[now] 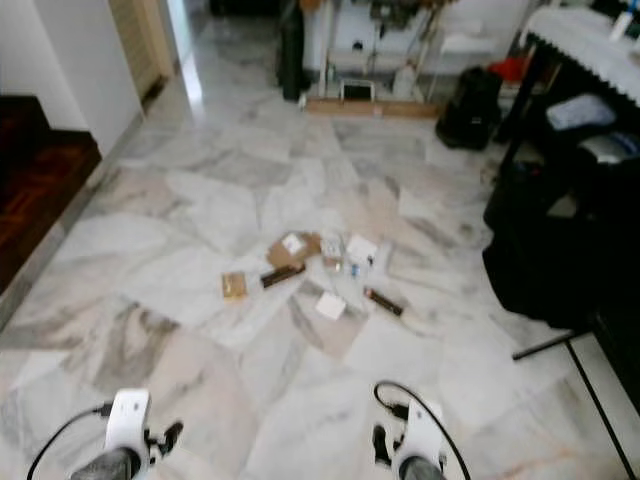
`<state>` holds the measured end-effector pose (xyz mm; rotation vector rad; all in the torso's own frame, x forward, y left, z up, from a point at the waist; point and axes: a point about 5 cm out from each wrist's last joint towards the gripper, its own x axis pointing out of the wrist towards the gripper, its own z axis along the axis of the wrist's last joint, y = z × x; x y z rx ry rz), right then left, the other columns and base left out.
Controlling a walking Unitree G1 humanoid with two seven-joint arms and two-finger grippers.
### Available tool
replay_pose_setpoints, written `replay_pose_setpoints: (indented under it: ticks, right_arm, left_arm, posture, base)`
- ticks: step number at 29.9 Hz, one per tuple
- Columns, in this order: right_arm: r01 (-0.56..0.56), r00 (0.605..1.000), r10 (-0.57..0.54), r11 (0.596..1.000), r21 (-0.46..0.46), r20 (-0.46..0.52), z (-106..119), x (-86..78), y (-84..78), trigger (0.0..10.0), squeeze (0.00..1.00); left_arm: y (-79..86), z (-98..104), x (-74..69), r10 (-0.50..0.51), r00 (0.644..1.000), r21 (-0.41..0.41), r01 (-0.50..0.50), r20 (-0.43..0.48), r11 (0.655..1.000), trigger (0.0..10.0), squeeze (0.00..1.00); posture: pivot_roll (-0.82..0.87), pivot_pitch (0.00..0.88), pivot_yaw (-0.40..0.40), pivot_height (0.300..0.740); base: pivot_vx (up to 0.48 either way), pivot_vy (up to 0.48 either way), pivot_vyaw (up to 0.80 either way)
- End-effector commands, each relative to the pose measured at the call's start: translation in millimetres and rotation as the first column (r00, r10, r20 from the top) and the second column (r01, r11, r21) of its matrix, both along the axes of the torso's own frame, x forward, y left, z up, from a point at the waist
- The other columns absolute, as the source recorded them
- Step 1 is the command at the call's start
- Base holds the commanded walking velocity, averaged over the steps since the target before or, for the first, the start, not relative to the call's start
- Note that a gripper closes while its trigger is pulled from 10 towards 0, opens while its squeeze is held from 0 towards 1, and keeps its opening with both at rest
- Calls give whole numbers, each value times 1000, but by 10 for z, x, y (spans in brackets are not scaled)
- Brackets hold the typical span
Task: Sweep floor
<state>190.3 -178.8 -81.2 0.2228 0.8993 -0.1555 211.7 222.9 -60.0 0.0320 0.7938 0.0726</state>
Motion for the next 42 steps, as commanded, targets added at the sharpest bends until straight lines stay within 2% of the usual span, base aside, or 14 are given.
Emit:
replay_pose_setpoints:
  ticks: [1,19,26,32,42]
  right_arm:
    - [-1,1000,1,1000,-7,-10,-9,-17,-7,10000,0]
    - [-46,999,45,999,-15,-19,-25,-29,110,10000,0]
    - [-49,999,49,999,-11,-17,-26,-26,141,10000,0]
    - [-55,998,54,998,-12,-22,-34,-42,148,10000,0]
    - [-54,998,53,998,-26,-23,-33,-42,135,10000,0]
  left_arm:
    - [4,-29,-47,3,1000,-8,-3,-20,1000,10000,0]
    - [69,-38,-84,-6,999,9,6,-42,1000,10000,0]
    - [74,-26,-66,-23,999,19,23,-41,1000,10000,0]
    - [74,-44,-97,-36,998,29,37,-55,999,10000,0]
    - [247,-53,-195,0,996,39,4,-87,999,10000,0]
  posture:
    - [-35,9,-76,740]
    - [-15,0,-45,740]
    - [-17,0,-36,740]
    - [-14,0,-39,740]
    - [-14,0,-43,740]
  base:
    - [0,0,-694]
    - [0,0,-695]
    - [0,389,-694]
    - [0,0,-694]
    - [0,0,-694]
